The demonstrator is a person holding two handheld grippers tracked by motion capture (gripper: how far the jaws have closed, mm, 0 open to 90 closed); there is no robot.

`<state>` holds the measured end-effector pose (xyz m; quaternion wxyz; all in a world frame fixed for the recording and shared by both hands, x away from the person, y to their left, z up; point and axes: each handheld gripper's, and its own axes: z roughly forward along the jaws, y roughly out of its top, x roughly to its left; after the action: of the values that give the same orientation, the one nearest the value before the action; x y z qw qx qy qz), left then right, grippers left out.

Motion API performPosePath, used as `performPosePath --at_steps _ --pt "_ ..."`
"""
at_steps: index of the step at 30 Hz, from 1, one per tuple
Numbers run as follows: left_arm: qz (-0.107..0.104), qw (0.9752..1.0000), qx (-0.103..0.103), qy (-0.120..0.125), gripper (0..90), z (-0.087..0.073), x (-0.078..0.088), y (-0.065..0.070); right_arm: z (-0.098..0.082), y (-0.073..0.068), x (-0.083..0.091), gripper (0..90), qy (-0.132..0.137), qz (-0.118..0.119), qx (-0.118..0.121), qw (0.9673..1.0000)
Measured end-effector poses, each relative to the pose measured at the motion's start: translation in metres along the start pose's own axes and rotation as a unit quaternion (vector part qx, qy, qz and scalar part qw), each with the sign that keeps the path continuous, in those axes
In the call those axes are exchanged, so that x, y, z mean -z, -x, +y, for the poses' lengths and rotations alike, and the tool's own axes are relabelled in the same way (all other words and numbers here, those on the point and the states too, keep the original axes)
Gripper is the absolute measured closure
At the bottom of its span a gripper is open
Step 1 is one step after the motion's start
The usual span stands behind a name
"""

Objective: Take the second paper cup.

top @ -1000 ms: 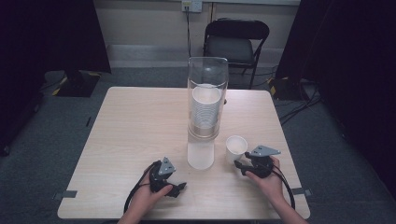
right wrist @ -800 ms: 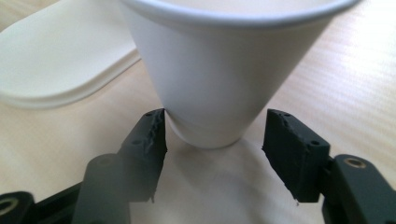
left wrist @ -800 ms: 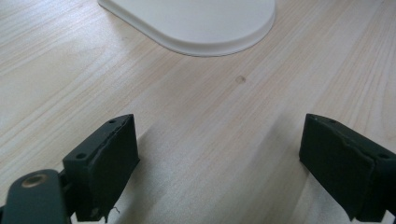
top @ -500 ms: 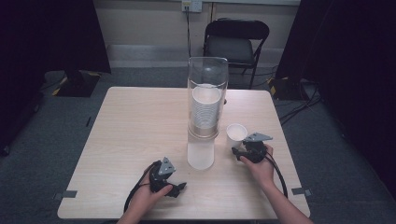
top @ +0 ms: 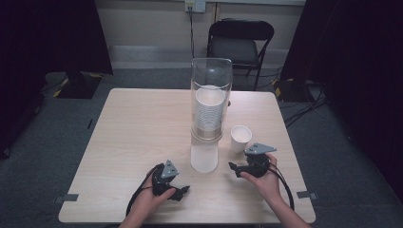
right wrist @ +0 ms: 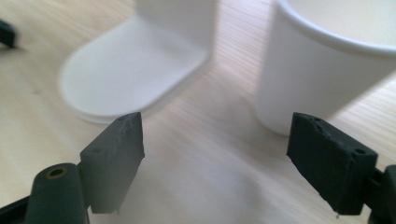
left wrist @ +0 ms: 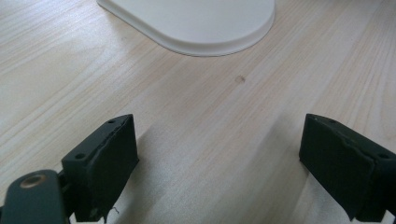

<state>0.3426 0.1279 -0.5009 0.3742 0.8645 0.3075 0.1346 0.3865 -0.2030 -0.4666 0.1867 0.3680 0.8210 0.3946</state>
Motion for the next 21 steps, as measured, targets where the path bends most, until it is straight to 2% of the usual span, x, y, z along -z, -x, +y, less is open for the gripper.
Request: performPosePath --at_steps 5,9,14,21 --pt "0.000 1.0000 0.000 0.000 10.9 0.000 0.000 0.000 0.003 -0.014 -0.003 17.8 0.003 0.022 0.010 0.9997" --pt "0.000 1.0000 0.000 0.000 10.9 0.000 0.000 0.000 0.009 -0.024 -0.008 18.1 0.018 0.037 0.014 0.9991" --pt "0.003 1.0000 -0.002 -0.007 10.9 0.000 0.001 0.000 0.025 -0.033 -0.013 17.9 0.039 0.057 0.002 0.9976" --pt "0.003 1.0000 -0.002 -0.007 10.9 0.000 0.001 0.000 0.050 -0.042 -0.021 18.0 0.062 0.065 0.013 0.9959"
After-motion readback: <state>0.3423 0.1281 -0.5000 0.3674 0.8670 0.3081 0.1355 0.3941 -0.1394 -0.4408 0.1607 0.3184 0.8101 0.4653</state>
